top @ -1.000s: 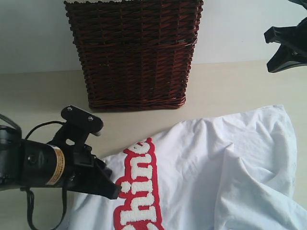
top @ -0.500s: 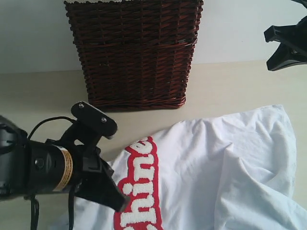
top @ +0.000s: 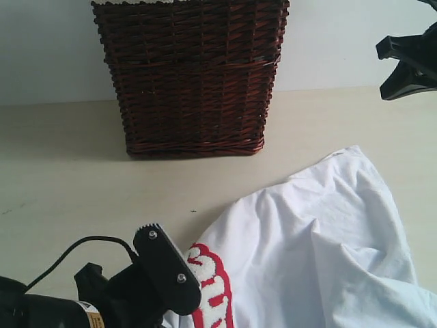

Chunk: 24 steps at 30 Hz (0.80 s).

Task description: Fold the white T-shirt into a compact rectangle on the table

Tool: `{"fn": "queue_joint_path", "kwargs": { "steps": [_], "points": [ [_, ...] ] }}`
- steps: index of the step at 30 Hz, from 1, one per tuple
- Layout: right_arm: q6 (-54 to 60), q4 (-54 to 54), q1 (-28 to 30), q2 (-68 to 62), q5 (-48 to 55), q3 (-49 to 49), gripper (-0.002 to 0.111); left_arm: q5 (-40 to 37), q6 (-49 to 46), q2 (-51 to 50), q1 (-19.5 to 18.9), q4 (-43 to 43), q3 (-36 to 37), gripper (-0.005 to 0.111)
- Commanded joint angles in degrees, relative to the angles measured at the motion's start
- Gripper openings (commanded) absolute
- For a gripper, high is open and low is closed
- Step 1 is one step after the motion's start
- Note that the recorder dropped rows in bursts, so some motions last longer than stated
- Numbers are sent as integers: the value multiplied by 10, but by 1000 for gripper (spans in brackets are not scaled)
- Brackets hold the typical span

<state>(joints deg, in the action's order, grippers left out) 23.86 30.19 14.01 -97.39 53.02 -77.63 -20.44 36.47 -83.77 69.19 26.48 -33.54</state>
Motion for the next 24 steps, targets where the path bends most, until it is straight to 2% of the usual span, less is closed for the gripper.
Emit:
{"fn": "queue_joint_path", "kwargs": {
  "steps": [1,5,7,12,16,24],
  "points": [
    [7,4,0,4,11,1,0,4,2,-1,-18,-6,2,27],
    [21,-1,-4,3,44,5,0,-7,14,-1,-61,-3,2,53],
    [17,-30,-17,-1,54,20,0,-9,18,1,-86,-3,2,59],
    [-59,-147,-76,-52,36,57,0,-15,29,16,-137,-3,2,59],
    [-199,-275,-97,-114,-5,68,0,-36,38,37,-143,-4,2,59],
    [-204,-289,-97,-218,-18,74,0,-44,38,77,-143,1,2,59]
  ]
}}
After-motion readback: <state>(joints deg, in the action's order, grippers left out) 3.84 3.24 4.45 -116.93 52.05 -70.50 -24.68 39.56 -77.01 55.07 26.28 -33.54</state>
